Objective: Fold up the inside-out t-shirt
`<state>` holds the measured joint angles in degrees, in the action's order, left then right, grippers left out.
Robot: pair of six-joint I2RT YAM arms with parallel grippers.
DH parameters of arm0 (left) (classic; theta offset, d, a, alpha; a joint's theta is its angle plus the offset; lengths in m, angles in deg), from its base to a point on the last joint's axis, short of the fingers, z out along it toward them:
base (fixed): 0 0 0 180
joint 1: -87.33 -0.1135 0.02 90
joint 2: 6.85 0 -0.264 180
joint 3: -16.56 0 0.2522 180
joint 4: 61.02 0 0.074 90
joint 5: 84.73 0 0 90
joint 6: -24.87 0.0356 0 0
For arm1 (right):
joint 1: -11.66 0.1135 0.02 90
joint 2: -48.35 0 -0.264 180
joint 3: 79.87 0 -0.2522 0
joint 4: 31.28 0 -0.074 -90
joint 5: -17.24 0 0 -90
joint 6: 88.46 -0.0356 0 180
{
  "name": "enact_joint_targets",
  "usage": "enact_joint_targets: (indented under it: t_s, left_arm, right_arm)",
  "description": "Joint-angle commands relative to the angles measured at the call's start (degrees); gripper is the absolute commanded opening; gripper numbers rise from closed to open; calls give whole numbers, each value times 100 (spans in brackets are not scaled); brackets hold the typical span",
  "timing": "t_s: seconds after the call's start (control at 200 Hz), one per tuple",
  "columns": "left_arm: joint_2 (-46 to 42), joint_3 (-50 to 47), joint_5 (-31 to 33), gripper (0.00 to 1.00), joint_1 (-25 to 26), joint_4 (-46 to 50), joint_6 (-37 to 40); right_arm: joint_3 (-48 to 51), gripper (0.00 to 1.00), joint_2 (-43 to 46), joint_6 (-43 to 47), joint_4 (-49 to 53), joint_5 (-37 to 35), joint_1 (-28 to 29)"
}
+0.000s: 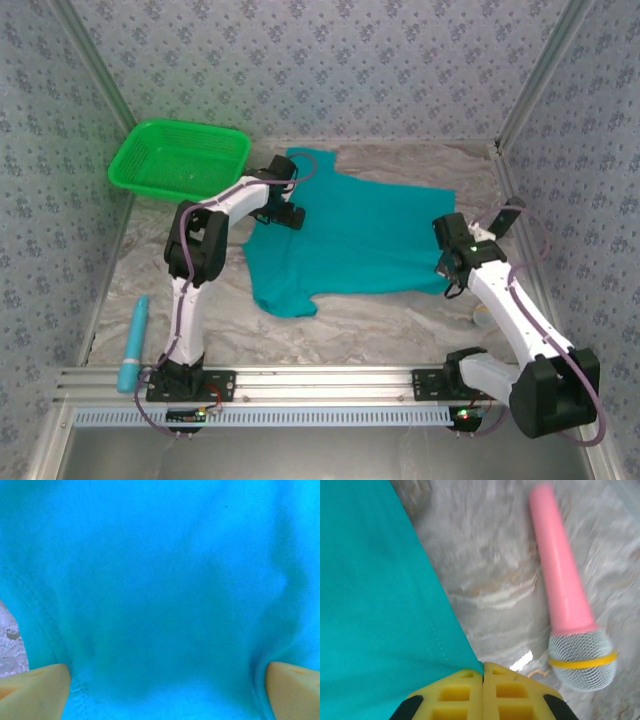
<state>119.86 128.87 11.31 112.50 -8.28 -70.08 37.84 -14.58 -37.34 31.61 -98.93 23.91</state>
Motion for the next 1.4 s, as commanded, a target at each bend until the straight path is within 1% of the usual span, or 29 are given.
enact_joint_targets:
  t_s: [0.0,0.04,0.055,0.08,0.115,0.135,0.205,0.27,0.345,0.405,0.475,0.57,0.68,0.735,0.765,0.82,0.915,1.019,1.094,1.114,1.134,1.159,1.194,1.234,1.284,1.319,1.369,1.389,1.394]
  left_arm:
    - [316,217,208,98,-40,22,311]
    - [375,310,172,98,-39,29,369]
    - [387,347,165,98,-38,42,382]
    - [392,386,160,99,-43,90,383]
    - [354,411,146,99,-25,159,379]
    - [308,404,132,99,-21,182,363]
    - [2,225,-4,99,37,208,265]
    - [-402,-13,-238,99,124,250,43]
    - [-955,-366,-415,99,340,288,-198]
    - [-1397,-732,-420,99,575,310,-378]
    - [-1898,-1269,-448,100,874,303,-595]
    - [-2547,-2106,-679,100,1249,227,-879]
    - [-3305,-3014,-849,100,1622,27,-1063]
    - [-3608,-3373,-839,99,1841,22,-1083]
    - [-3759,-3555,-794,100,2002,-184,-1035]
    - [-3931,-3876,-764,100,2271,-294,-932]
    - [-3950,-4326,-932,97,2473,-348,-1010]
    - [-3722,-4649,-919,95,2610,-508,-1303]
    - [-3462,-4693,-780,92,2651,-552,-1562]
    - [-3405,-4699,-695,89,2668,-554,-1624]
    - [-3353,-4715,-606,85,2673,-558,-1683]
    - [-3274,-4706,-543,76,2684,-547,-1715]
    - [-3174,-4650,-471,59,2680,-460,-1705]
    - [-3115,-4558,-417,40,2679,-305,-1658]
    - [-3128,-4414,-393,24,2678,-62,-1521]
    - [-3207,-4319,-356,15,2678,207,-1427]
    - [-3430,-4221,-255,9,2678,490,-1320]
    - [-3541,-4200,-218,0,2678,602,-1269]
    - [-3571,-4197,-205,0,2673,628,-1253]
  right_arm:
    - [-78,0,-241,1390,-788,543,-281]
    - [-60,0,-492,1585,-1051,1010,-561]
    - [-60,4,-597,1637,-1113,1201,-679]
    - [-83,15,-755,1721,-1167,1457,-829]
    - [-154,36,-1006,1724,-1120,1589,-944]
    - [-195,41,-1099,1697,-1045,1678,-991]
    - [-211,45,-1085,1702,-847,2012,-1067]
    - [-23,46,-605,1676,-740,2295,-1068]
    - [185,49,69,1386,-275,2557,-1097]
    - [405,49,543,1208,71,2970,-1111]
    - [788,44,904,856,190,3588,-1004]
    - [1211,44,902,344,-51,3967,-781]
    - [1515,44,624,-46,-775,3642,-752]
    - [1610,45,414,-12,-1203,3471,-774]
    - [1640,45,263,25,-1396,3390,-793]
    - [1671,44,-33,163,-1744,3435,-835]
    - [1693,42,-450,186,-2122,3542,-837]
    - [1826,36,-707,159,-2317,3225,-808]
    - [1911,25,-746,160,-2435,2947,-802]
    - [1928,21,-738,144,-2458,2874,-803]
    - [1937,16,-729,122,-2477,2828,-801]
    - [1940,8,-701,116,-2493,2788,-812]
    - [1915,0,-648,92,-2474,2713,-803]
    - [1893,0,-559,6,-2386,2560,-776]
    - [1800,0,-393,-98,-2139,2312,-740]
    - [1707,0,-271,-126,-1925,2147,-704]
    - [1539,0,-42,-155,-1562,1920,-628]
    - [1478,0,39,-168,-1424,1847,-592]
    - [1465,0,64,-171,-1362,1806,-588]
